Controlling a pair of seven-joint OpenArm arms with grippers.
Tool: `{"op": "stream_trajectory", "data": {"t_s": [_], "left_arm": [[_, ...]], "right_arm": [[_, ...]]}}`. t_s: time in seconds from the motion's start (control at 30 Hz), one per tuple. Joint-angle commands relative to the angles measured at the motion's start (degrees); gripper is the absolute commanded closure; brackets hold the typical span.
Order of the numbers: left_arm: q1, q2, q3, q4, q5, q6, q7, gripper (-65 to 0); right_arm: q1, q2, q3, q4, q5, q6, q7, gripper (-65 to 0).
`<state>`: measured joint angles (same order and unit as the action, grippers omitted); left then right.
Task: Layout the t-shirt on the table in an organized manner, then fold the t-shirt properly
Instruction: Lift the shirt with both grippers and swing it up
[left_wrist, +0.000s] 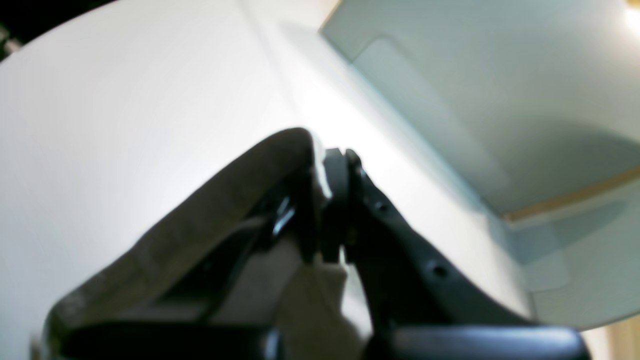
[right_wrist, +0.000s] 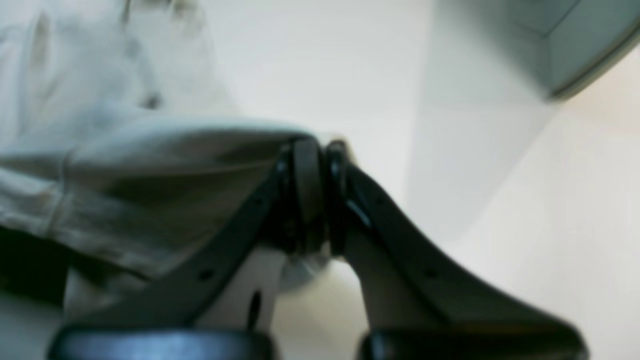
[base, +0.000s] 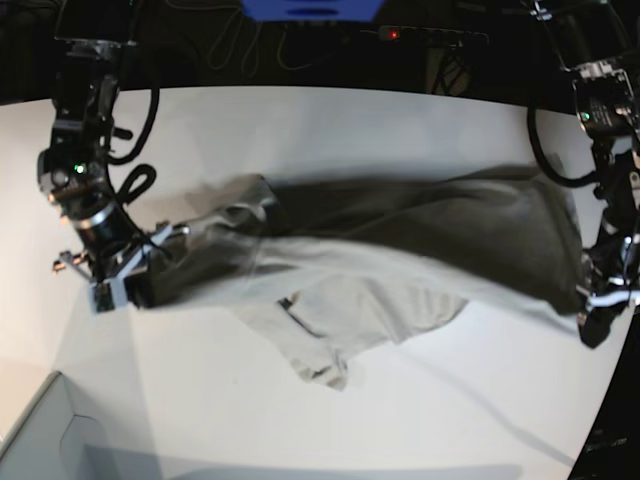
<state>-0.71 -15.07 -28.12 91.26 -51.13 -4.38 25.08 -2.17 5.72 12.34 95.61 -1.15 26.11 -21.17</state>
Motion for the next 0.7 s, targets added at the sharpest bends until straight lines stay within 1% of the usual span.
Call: {"op": "stream_trajectory", "data": {"t_s": [0.0,0.07,0.13,0.23,0.37,0.47,0.67], "left_arm": [[-3.20,-1.24,1.00,-0.14,0.37,-0.76,-1.56,0.0],[-8.04,-1.24,3.02,-2.43,3.27,-0.76,-1.56,0.0],[-13.58,-0.97,4.60,-5.51,6.52,-0.76,-1.56,0.0],[-21.93,-0.89,6.89,-11.22,8.89,-0.76,-1.83,0.0],[-34.50,-1.15,12.25,-19.31,9.33,-0.85,-1.65,0.0],[-42.76,-1.33,15.68,-24.14,9.42,-0.85,-1.74,0.0],[-55.86,-0.97,18.49,-31.44,9.42,-0.85,-1.92,0.0]], "right_arm": [[3.27,0.39,0.10,0.96,0.84,0.40,2.05,0.0],[7.49,1.10,0.63,0.87,0.84,0.40,1.96,0.0],[12.42,1.19,0.63,-0.18,0.84,0.40,0.11,0.0],[20.50,2.33,0.45,-3.35,0.84,0.57,-2.26,0.0],[32.72,4.97,0.45,-11.44,0.84,0.57,-2.79,0.0],[42.04,7.78,0.37,-17.85,0.84,0.57,-2.52,0.0],[57.60,12.79,0.37,-26.47,0.84,0.57,-2.44,0.0]]}}
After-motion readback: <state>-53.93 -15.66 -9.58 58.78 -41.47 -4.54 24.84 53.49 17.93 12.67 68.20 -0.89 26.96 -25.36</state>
